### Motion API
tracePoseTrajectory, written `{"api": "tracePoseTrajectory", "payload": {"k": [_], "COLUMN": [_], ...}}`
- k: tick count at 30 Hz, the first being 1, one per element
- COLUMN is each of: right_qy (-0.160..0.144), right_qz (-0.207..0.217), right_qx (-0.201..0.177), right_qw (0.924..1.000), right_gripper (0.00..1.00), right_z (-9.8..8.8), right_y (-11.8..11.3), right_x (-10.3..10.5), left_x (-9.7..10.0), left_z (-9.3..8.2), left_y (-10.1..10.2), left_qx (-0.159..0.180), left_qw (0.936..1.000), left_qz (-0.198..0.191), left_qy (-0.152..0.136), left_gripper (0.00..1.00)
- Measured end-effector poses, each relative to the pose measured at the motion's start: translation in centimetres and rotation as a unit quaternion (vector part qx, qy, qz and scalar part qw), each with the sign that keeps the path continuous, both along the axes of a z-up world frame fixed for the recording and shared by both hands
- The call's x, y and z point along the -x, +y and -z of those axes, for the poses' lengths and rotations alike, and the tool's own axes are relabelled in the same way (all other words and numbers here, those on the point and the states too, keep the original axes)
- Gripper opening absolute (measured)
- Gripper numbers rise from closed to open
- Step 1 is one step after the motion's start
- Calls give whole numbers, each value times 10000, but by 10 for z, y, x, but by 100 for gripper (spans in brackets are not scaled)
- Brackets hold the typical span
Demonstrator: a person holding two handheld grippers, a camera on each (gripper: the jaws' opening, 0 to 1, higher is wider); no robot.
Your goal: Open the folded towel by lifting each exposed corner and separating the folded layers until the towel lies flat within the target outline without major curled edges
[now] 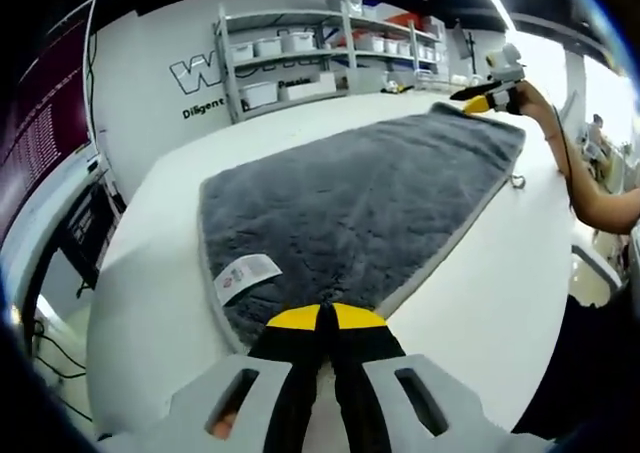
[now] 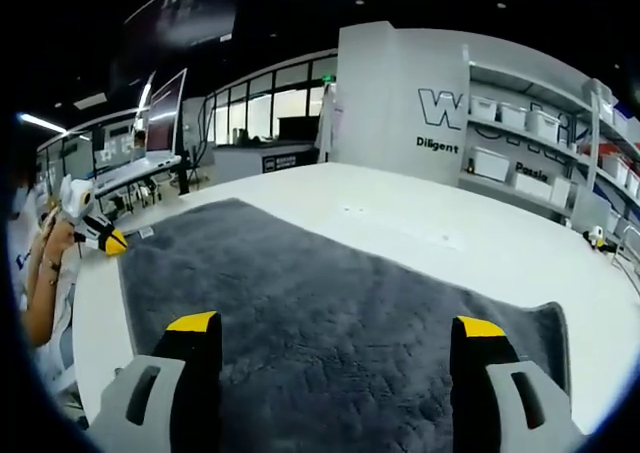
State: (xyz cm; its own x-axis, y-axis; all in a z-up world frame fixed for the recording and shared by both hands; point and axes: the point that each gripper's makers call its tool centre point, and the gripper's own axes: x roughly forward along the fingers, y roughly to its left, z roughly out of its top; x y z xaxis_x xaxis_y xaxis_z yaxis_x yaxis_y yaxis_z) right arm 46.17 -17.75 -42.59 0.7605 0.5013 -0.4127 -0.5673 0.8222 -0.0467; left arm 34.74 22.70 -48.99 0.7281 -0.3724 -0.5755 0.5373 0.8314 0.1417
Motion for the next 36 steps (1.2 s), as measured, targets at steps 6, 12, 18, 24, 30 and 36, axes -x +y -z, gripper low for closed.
{"api": "tracePoseTrajectory", "payload": {"k": [6,12,18,24,30,36], "right_qy": [19,35,53,78,142,146], "right_qz": [-17,-18,-44,-53,-65,-84], "right_qx": [9,23,63,87,137,233], "right_qw": [10000,10000,10000,9999,9998,9996], "right_gripper": [96,96,96,96,96,97], "right_z": [0,1,3,6,9,9], "right_y": [0,1,2,3,4,5], "right_x": [-1,0,1,4,3,1], "left_x": [2,7,10,11,12,21], "left_z": [-1,0,0,0,-4,-28], "left_y": [13,21,33,37,29,1], "left_qx": [-78,-138,-240,-254,-210,932], "left_qw": [9999,9995,9987,9984,9990,9947], "left_qz": [-151,-275,-444,-509,-395,8], "left_qy": [4,10,25,14,-12,-427], "left_gripper": [2,2,2,2,9,14]}}
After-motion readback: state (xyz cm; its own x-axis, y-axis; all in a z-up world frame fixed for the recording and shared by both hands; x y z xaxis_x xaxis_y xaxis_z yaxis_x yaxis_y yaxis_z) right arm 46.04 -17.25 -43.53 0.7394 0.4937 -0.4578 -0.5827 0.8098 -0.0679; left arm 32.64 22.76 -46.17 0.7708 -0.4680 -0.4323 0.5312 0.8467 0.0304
